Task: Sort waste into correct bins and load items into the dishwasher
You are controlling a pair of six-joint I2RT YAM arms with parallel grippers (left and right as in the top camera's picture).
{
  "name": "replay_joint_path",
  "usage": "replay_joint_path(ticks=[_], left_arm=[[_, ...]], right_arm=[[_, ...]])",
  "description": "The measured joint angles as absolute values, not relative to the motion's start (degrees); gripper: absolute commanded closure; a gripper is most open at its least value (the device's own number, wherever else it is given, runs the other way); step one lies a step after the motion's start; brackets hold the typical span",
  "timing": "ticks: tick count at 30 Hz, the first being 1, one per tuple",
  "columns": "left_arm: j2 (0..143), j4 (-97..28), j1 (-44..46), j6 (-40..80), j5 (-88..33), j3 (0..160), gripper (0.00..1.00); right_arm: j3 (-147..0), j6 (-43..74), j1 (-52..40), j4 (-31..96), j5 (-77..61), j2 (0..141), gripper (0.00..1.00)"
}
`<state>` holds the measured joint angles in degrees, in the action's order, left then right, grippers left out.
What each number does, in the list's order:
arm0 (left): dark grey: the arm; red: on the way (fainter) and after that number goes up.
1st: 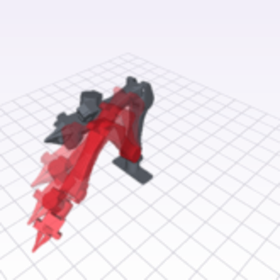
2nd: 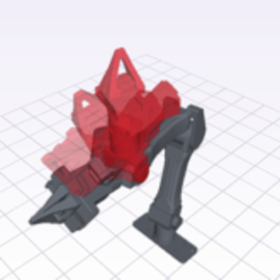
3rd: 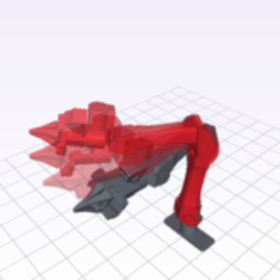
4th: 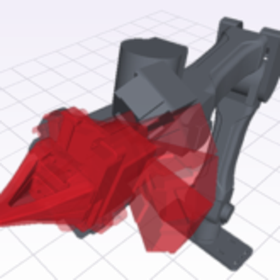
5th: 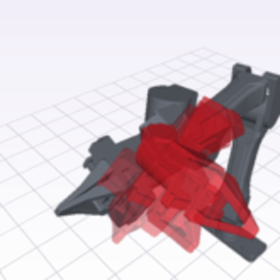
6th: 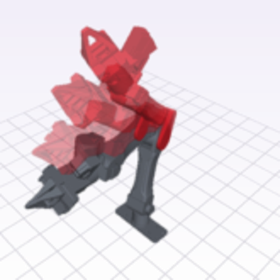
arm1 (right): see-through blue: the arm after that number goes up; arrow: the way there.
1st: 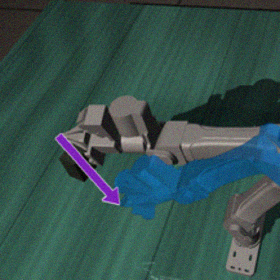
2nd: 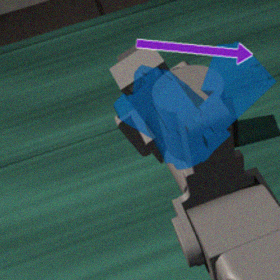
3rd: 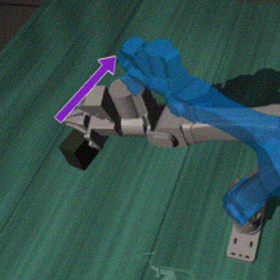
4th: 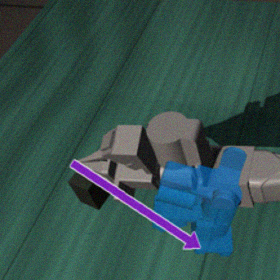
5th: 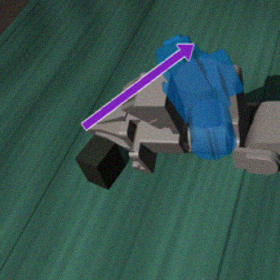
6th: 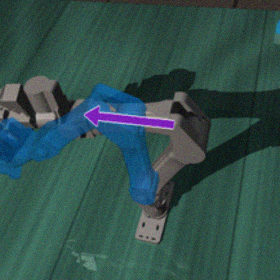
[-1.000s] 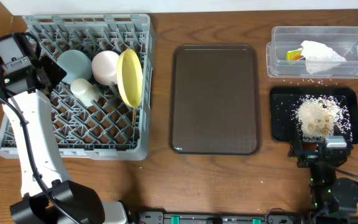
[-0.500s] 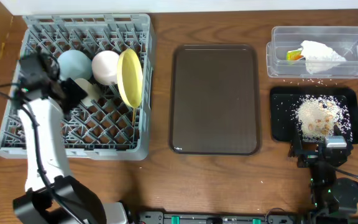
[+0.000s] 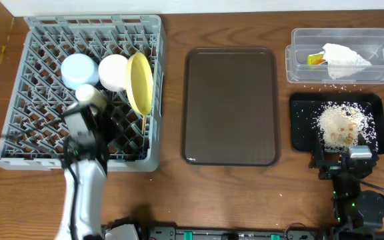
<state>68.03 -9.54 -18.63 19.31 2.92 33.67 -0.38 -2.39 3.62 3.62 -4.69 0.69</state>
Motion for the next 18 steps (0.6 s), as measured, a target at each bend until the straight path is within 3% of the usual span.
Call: replay_joint_path(ticks=[9, 18], left_arm=[[55.6, 11.7, -18.4, 16.0, 0.5, 17.2, 0.08], [42.9, 18.5, -18.3, 12.4, 0.1, 6.9, 0.08]], right_arm=[[-0.4, -2.4, 3.6, 3.6, -4.7, 0.7, 0.01], [-0.4, -2.4, 3.6, 3.7, -4.7, 0.7, 0.01]])
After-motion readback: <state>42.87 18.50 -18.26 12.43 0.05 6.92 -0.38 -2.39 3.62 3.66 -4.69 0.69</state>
